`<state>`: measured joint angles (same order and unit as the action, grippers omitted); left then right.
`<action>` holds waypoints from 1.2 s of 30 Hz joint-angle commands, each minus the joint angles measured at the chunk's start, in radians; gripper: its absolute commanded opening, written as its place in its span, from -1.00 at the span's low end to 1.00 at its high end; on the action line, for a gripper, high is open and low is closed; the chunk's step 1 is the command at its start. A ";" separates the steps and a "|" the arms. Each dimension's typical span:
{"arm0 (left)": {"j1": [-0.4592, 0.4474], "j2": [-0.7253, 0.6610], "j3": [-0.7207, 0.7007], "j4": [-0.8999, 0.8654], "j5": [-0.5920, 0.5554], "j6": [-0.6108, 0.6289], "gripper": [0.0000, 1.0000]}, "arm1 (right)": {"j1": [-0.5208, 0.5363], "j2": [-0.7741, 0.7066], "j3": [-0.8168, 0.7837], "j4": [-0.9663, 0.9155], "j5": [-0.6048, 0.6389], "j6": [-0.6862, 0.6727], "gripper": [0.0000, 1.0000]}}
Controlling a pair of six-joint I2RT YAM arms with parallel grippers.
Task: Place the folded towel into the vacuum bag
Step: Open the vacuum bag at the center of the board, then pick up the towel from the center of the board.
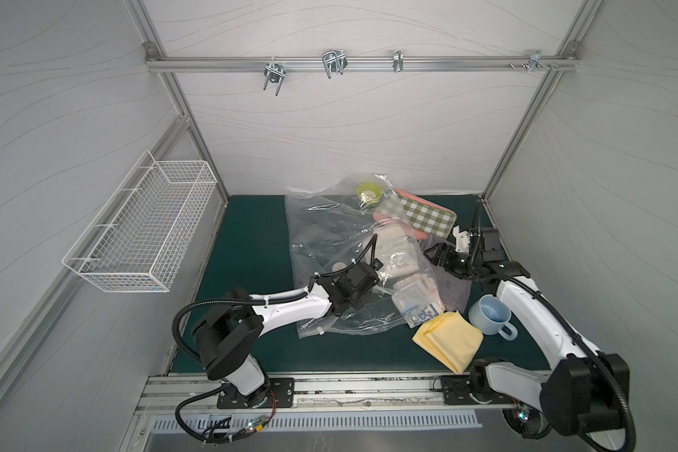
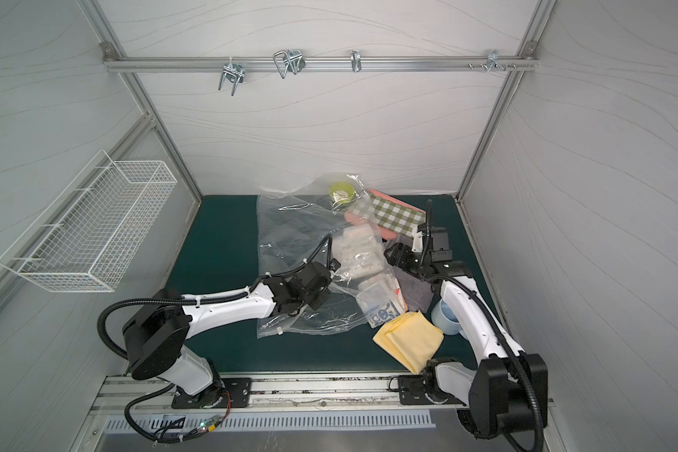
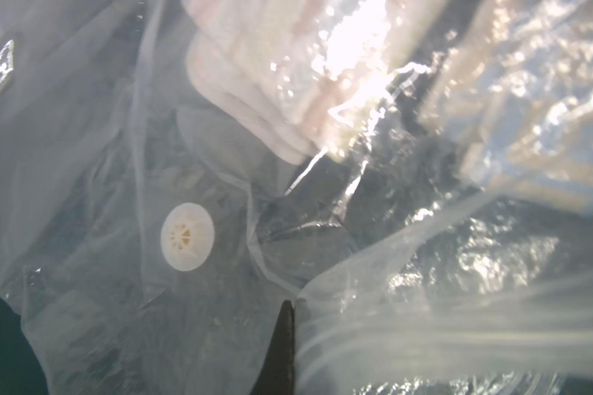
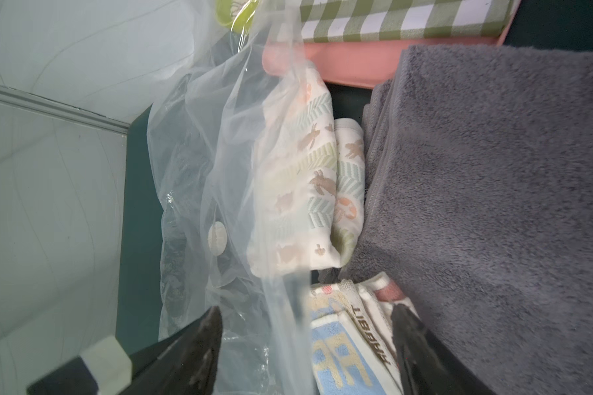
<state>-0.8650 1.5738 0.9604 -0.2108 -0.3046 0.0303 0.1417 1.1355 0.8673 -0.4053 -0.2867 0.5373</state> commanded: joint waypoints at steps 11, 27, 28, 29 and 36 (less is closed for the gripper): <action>0.112 -0.084 0.066 0.013 0.128 -0.193 -1.00 | -0.073 -0.153 -0.189 -0.161 -0.018 0.091 0.55; 0.111 -0.074 0.040 0.019 0.122 -0.274 -1.00 | 0.081 -0.028 -0.353 -0.064 0.069 0.088 0.78; 0.111 -0.074 0.039 0.019 0.124 -0.274 -1.00 | 0.097 -0.014 -0.349 -0.061 0.088 0.084 0.79; 0.111 -0.072 0.038 0.018 0.125 -0.275 -1.00 | 0.108 -0.003 -0.345 -0.062 0.103 0.083 0.79; 0.111 -0.054 0.046 0.014 0.145 -0.283 -1.00 | 0.154 0.065 -0.331 -0.023 0.186 0.093 0.77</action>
<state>-0.7544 1.4986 0.9817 -0.2119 -0.1696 -0.2302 0.2832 1.1721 0.5251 -0.4500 -0.1623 0.6281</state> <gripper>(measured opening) 0.047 0.887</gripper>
